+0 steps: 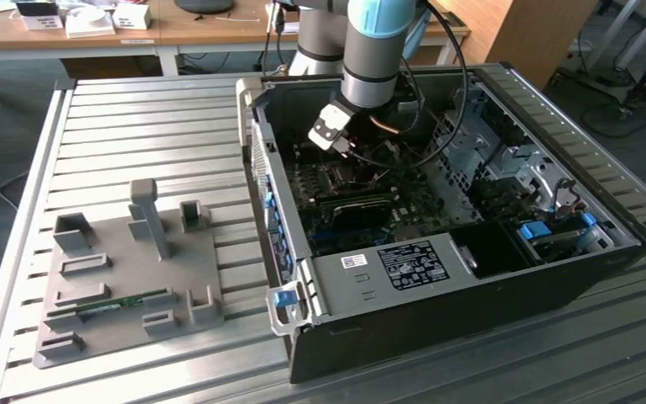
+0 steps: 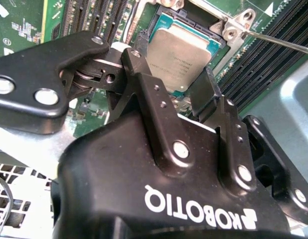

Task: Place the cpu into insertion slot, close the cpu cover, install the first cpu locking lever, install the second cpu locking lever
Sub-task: 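Place the cpu into insertion slot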

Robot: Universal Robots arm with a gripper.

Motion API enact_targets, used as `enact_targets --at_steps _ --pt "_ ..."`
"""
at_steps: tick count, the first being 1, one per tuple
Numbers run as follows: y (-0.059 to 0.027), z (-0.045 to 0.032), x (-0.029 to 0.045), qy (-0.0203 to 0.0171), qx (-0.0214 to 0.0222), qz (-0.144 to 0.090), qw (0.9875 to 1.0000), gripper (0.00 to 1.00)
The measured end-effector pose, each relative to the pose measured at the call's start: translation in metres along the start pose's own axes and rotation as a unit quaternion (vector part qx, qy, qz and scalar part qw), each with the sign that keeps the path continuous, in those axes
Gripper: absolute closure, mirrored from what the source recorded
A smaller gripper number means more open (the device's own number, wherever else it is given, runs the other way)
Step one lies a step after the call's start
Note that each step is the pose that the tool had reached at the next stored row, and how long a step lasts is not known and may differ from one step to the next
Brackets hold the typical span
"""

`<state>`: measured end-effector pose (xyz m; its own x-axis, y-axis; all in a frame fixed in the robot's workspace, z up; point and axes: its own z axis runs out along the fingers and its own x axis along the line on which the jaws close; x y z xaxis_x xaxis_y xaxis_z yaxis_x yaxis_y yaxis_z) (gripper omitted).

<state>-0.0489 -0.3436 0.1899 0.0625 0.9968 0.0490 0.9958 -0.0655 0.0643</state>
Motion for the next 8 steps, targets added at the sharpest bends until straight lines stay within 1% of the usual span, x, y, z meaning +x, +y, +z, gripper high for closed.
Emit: enact_targets --at_steps 8 --pt "0.0 0.0001 0.0 -0.0001 -0.0001 0.002 1.0 0.44"
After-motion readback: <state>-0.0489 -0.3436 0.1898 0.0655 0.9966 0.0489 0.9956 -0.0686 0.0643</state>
